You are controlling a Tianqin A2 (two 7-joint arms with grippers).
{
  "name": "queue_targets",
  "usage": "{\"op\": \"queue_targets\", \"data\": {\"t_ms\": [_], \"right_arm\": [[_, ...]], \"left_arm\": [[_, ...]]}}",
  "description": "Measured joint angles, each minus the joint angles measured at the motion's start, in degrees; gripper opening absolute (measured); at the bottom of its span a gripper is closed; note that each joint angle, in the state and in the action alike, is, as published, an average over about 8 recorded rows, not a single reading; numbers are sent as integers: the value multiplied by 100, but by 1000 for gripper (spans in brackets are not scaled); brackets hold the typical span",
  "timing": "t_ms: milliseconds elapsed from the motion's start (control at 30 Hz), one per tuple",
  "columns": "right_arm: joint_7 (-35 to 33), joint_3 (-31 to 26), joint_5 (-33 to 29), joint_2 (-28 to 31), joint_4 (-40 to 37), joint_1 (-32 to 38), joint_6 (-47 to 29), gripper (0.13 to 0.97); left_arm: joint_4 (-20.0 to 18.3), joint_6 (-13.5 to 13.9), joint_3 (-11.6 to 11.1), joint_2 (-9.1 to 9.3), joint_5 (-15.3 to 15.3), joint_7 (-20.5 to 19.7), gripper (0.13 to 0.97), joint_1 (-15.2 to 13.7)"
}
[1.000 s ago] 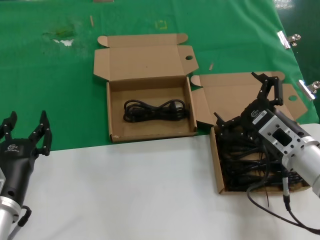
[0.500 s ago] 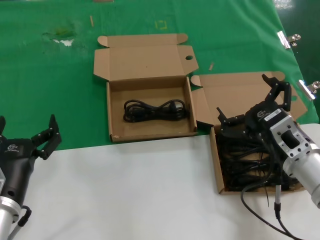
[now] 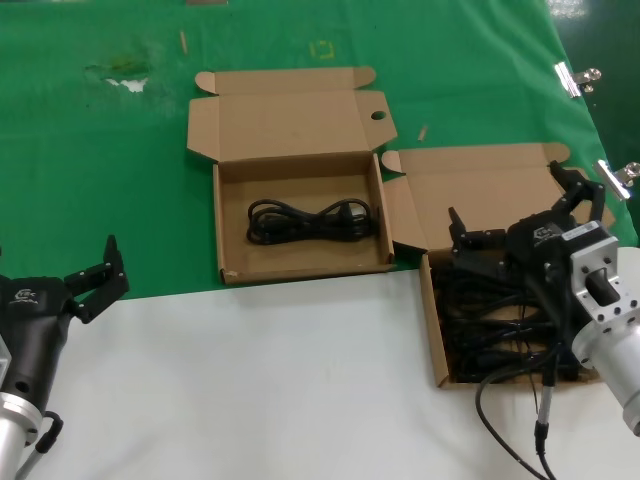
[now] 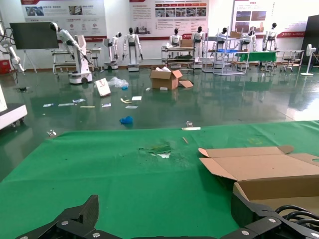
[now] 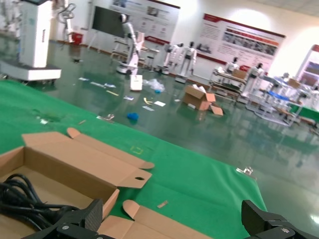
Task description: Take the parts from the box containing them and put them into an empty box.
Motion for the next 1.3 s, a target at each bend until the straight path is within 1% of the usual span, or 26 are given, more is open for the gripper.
{"op": "queue_targets", "data": {"t_ms": [100, 400, 700, 1300], "right_arm": [[36, 37, 147, -47, 38, -73, 93, 966], [143, 147, 582, -188, 150, -291, 367, 966], [221, 226, 898, -289, 230, -448, 567, 966], [224, 230, 913, -294, 235, -455, 577, 966]], "left_arm": [[0, 0, 0, 0, 0, 0, 921, 0], [0, 0, 0, 0, 0, 0, 965, 0], [0, 0, 0, 0, -1, 0, 966, 0], [0, 0, 0, 0, 0, 0, 966, 0]]}}
